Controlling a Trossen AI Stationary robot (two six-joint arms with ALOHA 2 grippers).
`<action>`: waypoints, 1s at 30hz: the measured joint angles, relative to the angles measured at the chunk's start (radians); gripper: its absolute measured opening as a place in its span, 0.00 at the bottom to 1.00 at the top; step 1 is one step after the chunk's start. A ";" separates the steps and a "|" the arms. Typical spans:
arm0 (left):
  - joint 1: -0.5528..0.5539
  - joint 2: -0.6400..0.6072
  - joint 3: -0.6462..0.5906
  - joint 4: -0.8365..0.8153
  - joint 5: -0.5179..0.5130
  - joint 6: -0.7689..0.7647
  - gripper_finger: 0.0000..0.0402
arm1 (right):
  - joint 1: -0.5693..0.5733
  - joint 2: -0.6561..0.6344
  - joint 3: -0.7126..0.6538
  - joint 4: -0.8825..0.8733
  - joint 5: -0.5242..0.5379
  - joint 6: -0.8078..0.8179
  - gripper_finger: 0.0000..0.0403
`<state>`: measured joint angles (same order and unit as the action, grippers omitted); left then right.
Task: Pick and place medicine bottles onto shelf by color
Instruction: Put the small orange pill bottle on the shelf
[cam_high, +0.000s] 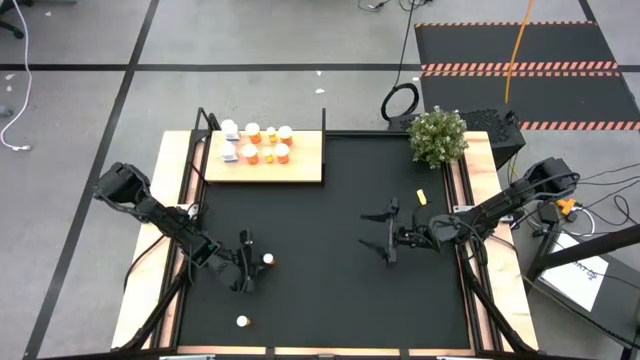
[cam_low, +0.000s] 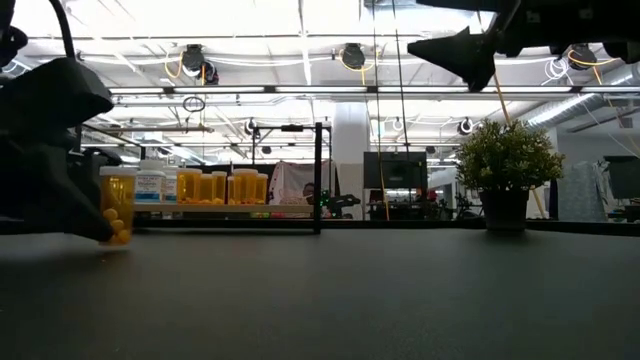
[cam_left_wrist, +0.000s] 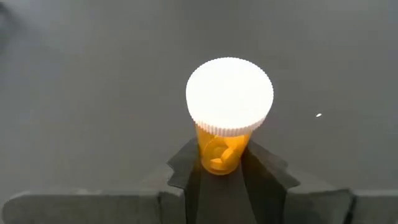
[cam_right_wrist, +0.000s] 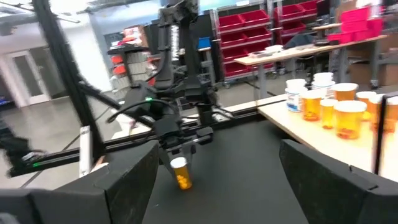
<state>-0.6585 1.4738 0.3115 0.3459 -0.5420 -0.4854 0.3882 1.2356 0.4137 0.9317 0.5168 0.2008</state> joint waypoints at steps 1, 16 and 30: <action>0.002 0.000 0.000 0.008 -0.001 0.010 0.26 | 0.000 0.004 0.000 0.004 0.011 0.001 0.82; 0.085 0.000 0.032 0.053 0.023 0.107 0.29 | -0.038 0.345 0.409 -0.343 -0.007 0.028 0.82; 0.192 0.000 0.169 -0.064 0.082 0.151 0.29 | -0.156 0.649 0.971 -0.930 -0.371 -0.031 0.81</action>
<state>-0.4670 1.4734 0.4801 0.2817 -0.4602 -0.3344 0.2323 1.8845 1.3852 0.0017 0.1455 0.1696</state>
